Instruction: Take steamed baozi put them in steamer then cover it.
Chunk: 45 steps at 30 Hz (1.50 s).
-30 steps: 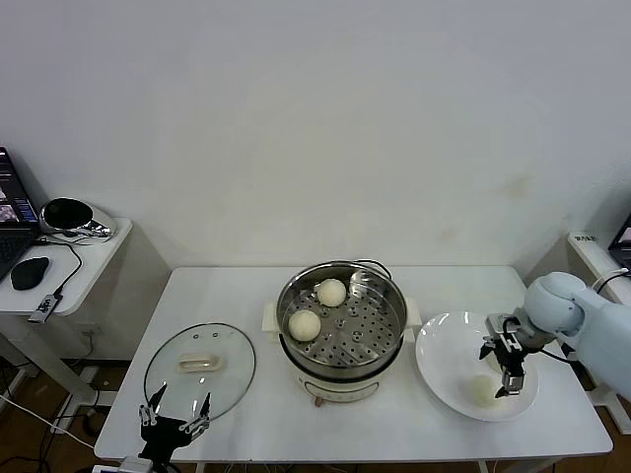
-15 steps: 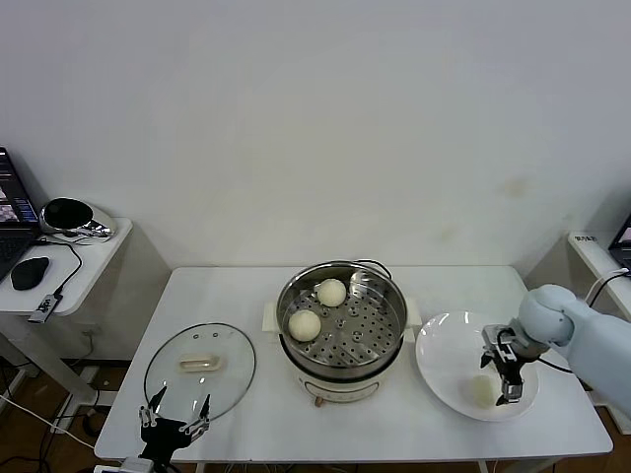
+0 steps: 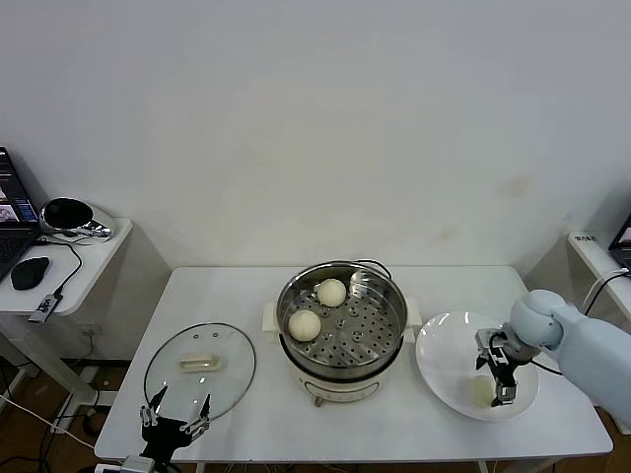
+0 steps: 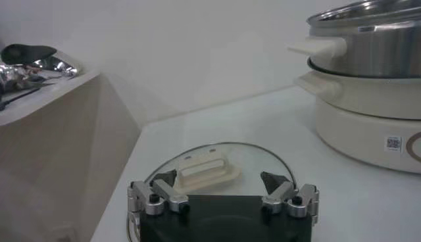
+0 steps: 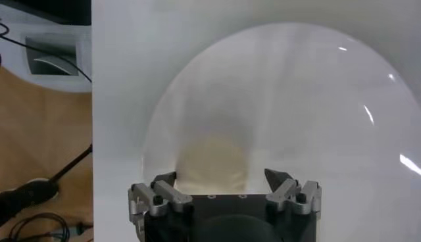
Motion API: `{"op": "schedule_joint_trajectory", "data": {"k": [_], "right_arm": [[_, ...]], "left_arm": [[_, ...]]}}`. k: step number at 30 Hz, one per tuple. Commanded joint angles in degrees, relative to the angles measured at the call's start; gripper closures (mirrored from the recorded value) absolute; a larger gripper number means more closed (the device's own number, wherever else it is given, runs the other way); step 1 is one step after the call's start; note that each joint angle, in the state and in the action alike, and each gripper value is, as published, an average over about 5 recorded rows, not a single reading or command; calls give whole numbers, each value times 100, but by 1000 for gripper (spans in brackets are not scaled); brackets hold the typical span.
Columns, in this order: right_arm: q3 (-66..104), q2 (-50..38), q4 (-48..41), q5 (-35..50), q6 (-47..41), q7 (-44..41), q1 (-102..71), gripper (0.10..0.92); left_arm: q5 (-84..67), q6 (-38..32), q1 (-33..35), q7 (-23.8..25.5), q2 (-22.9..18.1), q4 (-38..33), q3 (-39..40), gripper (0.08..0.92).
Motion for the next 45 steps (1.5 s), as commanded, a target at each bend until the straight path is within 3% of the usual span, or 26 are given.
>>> {"op": "schedule_joint_trajectory", "data": {"k": [1,5,13,21,28,34,40,42,45], "right_arm": [[13,29,-23,-27,-7,52,-41,203],[24,22,-17,-12,-19,77,-57,230],[46,-26,-10,80,-48,108,-37,411],[-390,-305,131,536,-85,-6,867,444],[-1629,-263,259,1423,-147,-286,3204,448],[-2438,709,-179,2274,-169,-547,5112,448],[-2669,2021,-871,2769,102,-842,5897,448],[-2657,2409,-1118,3032,577,-943,5929,448],[-2722,2958,-1560,3513,2055,-1074,5869,448]], "left_arm": [[9,0,-7,0,0,15,11,177],[13,-1,-11,-1,-3,19,17,177],[31,-5,-19,-6,4,31,37,177],[61,-15,-81,-13,-5,41,114,177],[43,-20,-183,-30,-22,37,167,177],[47,-33,-254,-70,1,-4,101,177],[31,-57,-274,-117,-64,-145,-27,177],[31,-73,-245,-124,-58,-197,-47,177],[29,-100,-207,-140,-54,-252,-74,177]]}}
